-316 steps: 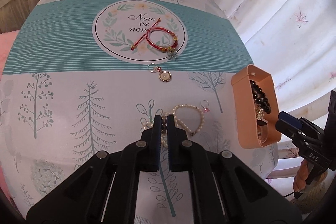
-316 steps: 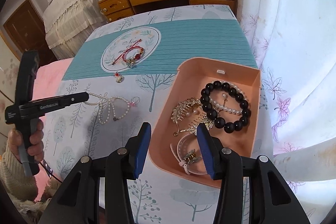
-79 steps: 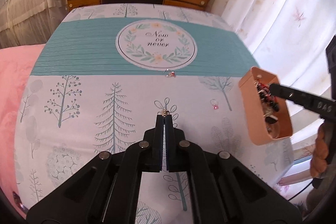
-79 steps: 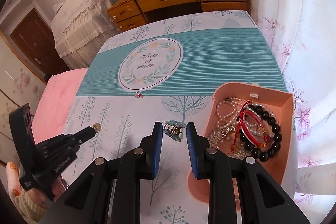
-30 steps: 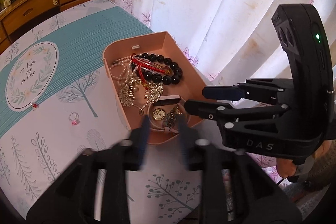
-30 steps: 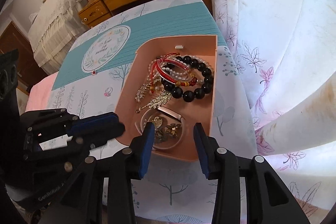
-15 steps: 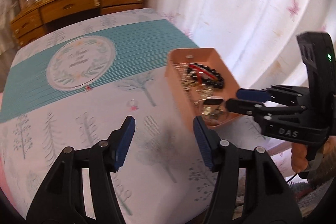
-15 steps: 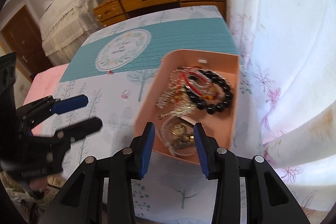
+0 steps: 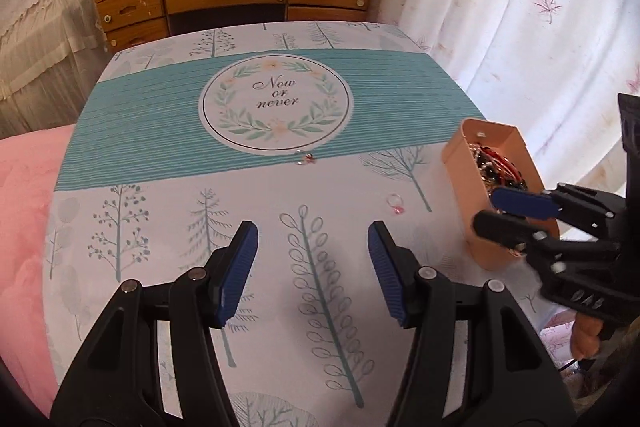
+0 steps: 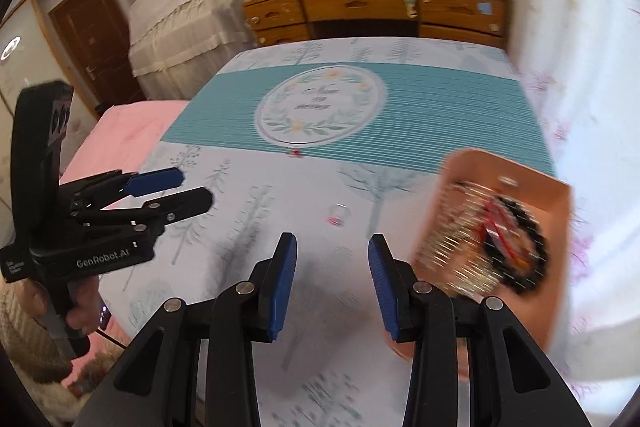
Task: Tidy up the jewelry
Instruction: 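Move the right tool to the small ring with red stone and grasp it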
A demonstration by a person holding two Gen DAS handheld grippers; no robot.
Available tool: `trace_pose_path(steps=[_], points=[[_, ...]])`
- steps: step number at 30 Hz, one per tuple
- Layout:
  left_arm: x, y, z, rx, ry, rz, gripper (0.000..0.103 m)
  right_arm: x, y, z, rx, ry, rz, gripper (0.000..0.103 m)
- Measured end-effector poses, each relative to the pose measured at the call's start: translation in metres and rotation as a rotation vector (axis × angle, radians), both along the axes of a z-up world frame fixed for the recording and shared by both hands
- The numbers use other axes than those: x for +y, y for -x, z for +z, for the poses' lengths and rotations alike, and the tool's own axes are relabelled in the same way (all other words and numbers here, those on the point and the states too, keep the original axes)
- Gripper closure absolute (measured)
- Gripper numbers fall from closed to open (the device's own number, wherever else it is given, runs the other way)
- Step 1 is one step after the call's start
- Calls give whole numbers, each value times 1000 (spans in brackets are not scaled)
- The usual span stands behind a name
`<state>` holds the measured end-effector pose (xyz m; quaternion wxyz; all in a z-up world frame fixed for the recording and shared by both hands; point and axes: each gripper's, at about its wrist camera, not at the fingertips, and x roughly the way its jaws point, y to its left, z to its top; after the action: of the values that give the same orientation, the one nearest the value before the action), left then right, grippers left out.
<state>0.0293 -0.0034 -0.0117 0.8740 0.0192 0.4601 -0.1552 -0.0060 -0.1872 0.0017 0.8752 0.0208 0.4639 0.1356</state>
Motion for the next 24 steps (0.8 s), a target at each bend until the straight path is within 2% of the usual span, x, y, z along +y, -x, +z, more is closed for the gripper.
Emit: trace_pose_path(steps=[3,6,7,10,12,13,14,15,18,24], points=[[0,-9,-7,12,-16,3,48,23,-20,-24,30,41,5,65],[1,-20,-15,24,-15,17,49,40,-37,-51,54,113,-22,71],[1,-23,-17,27,-12,24,49,44,-41,-58,59,127,-28,76],[4,-33,-20,32,6,43,49,50,-52,-80,88,159,-58,81],[6,-39,-23,41,20,47,49,52,-55,-84,54,201,-66,85],[6,-42,-25,44,25,50,49,54,-55,-84,45,200,-64,87],[6,-46,-27,48,28,53,49,53,-57,-85,36,201,-66,94],[6,-50,-30,58,32,56,49,53,-58,-85,27,198,-63,94],[4,-60,-37,85,44,66,49,41,-61,-80,33,117,-69,94],[-11,-90,-48,141,77,107,49,13,-43,-44,-28,24,-100,94]])
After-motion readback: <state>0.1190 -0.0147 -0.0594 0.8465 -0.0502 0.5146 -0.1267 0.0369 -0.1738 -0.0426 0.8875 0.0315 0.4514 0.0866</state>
